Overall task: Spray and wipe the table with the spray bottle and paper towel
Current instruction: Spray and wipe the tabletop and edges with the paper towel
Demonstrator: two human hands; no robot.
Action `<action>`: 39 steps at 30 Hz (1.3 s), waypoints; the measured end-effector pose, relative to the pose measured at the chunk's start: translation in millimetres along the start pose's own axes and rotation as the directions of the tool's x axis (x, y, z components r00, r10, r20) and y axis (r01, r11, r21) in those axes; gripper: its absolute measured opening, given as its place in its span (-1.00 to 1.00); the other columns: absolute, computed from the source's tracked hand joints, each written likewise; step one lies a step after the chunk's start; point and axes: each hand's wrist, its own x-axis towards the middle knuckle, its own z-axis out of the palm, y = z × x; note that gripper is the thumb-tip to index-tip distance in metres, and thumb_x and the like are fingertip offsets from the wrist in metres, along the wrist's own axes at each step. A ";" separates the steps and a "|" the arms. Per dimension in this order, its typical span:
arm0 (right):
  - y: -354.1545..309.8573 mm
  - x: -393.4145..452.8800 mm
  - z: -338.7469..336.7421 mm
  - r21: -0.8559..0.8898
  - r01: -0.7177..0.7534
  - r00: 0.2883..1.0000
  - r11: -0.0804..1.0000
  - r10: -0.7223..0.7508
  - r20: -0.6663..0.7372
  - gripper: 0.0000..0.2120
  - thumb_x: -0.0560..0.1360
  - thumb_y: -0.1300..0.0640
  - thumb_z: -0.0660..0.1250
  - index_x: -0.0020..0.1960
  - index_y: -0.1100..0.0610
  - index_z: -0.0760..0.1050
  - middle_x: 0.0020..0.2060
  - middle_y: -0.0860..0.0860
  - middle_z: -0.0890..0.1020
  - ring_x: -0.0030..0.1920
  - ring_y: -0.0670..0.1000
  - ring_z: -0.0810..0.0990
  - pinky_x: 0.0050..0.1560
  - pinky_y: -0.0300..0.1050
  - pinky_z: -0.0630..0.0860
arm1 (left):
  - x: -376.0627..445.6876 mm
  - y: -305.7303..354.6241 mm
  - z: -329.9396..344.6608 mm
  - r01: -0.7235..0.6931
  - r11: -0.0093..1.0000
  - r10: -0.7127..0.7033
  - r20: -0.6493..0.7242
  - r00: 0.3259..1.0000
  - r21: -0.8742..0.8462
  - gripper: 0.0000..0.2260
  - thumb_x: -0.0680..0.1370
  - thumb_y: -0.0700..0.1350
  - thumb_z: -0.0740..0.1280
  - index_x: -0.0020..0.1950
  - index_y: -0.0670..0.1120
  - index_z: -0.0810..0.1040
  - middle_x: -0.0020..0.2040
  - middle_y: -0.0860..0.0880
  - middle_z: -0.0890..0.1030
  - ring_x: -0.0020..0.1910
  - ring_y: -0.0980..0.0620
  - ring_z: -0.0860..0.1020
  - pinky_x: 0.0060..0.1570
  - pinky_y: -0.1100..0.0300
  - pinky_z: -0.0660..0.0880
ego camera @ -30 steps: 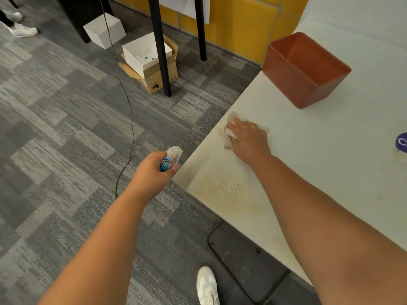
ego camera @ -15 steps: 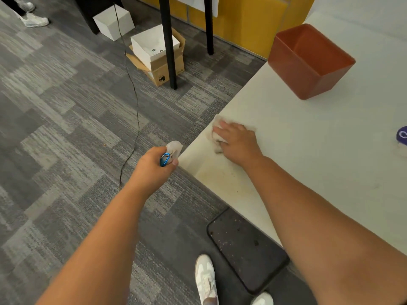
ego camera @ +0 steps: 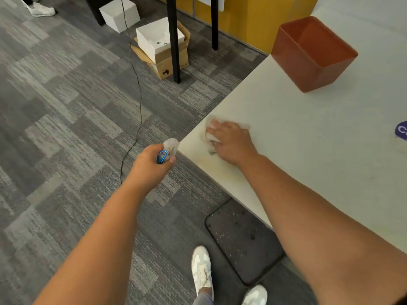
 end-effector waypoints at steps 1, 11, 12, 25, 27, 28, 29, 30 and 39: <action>-5.8 -7.8 2.6 0.028 0.071 0.997 0.997 -0.071 0.026 -0.52 0.49 -0.01 0.20 0.40 -0.18 0.29 0.47 -0.15 0.23 0.44 0.04 0.17 0.35 0.11 0.13 | 0.0 -2.4 -1.7 0.001 1.000 -0.001 -0.002 1.000 0.003 -0.82 0.58 -0.03 0.34 -0.19 0.01 0.42 -0.24 0.03 0.38 -0.32 0.05 0.36 -0.32 0.15 0.30; -7.1 -5.4 -4.8 -0.020 -0.007 0.999 1.000 0.006 -0.037 -0.47 0.43 -0.09 0.06 0.40 -0.13 0.32 0.46 -0.10 0.26 0.41 0.11 0.22 0.32 0.10 0.20 | -12.1 -9.8 -11.6 0.030 1.000 -0.030 -0.014 0.999 0.002 -0.79 0.57 0.03 0.34 0.02 -0.11 0.54 -0.05 -0.10 0.50 -0.16 -0.13 0.50 -0.12 -0.04 0.51; -17.5 -2.5 0.0 -0.026 0.024 1.000 0.999 -0.024 -0.004 -0.50 0.48 -0.05 0.10 0.42 -0.14 0.28 0.47 -0.12 0.23 0.43 0.10 0.19 0.34 0.12 0.18 | -13.4 -11.5 -12.6 0.038 0.999 -0.038 -0.015 0.999 -0.005 -0.79 0.57 0.04 0.34 0.05 -0.10 0.54 -0.04 -0.11 0.51 -0.12 -0.16 0.53 -0.08 -0.08 0.53; -28.1 -7.5 7.9 -0.009 0.077 0.997 0.997 -0.077 0.013 -0.54 0.51 -0.03 0.15 0.41 -0.17 0.29 0.47 -0.11 0.25 0.43 0.11 0.19 0.35 0.14 0.16 | -27.8 -23.8 -14.0 0.071 0.996 -0.072 -0.019 0.997 -0.045 -0.91 0.57 0.00 0.35 -0.03 0.00 0.53 -0.13 -0.03 0.48 -0.26 0.03 0.44 -0.27 0.10 0.42; -44.4 -15.7 10.4 0.005 0.202 0.978 0.979 -0.202 0.048 -0.53 0.43 -0.11 0.05 0.31 -0.19 0.42 0.41 -0.13 0.35 0.39 0.11 0.27 0.30 0.16 0.24 | -30.5 -24.3 -11.3 0.061 0.998 -0.062 -0.023 0.998 -0.034 -0.88 0.58 -0.04 0.34 -0.14 0.00 0.48 -0.20 0.00 0.40 -0.31 0.06 0.37 -0.31 0.17 0.32; -44.2 -24.3 12.2 0.037 0.252 0.966 0.967 -0.254 0.056 -0.53 0.40 -0.09 0.05 0.26 -0.18 0.47 0.38 -0.15 0.40 0.36 0.10 0.32 0.27 0.17 0.27 | -31.1 -24.6 -10.5 0.054 0.998 -0.055 -0.027 0.998 -0.028 -0.85 0.58 -0.04 0.34 -0.17 0.01 0.46 -0.21 0.00 0.39 -0.32 0.06 0.35 -0.32 0.17 0.30; -38.3 -33.5 13.2 0.071 0.282 0.957 0.957 -0.286 0.053 -0.54 0.38 -0.05 0.08 0.23 -0.18 0.50 0.36 -0.18 0.42 0.35 0.08 0.34 0.26 0.15 0.29 | -31.0 -26.1 -10.1 0.056 0.998 -0.057 -0.029 0.998 -0.025 -0.85 0.58 -0.04 0.34 -0.17 0.02 0.45 -0.21 0.00 0.38 -0.31 0.05 0.36 -0.30 0.17 0.30; -27.4 -41.0 13.0 0.097 0.289 0.955 0.952 -0.294 0.042 -0.54 0.35 -0.02 0.13 0.21 -0.19 0.52 0.35 -0.21 0.42 0.34 0.06 0.35 0.27 0.12 0.29 | -31.5 -26.6 -9.6 0.059 0.998 -0.060 -0.031 0.998 -0.022 -0.86 0.57 -0.03 0.34 -0.15 0.01 0.46 -0.21 0.01 0.39 -0.30 0.05 0.36 -0.29 0.16 0.31; -9.1 -36.6 5.6 0.017 0.121 0.992 0.993 -0.121 0.016 -0.53 0.41 -0.05 0.14 0.31 -0.17 0.43 0.42 -0.13 0.33 0.38 0.11 0.28 0.29 0.15 0.26 | -39.3 -17.4 8.7 0.042 0.997 -0.043 -0.009 0.999 -0.070 -0.92 0.58 -0.07 0.35 -0.04 0.04 0.45 -0.19 0.04 0.39 -0.28 0.09 0.38 -0.24 0.16 0.34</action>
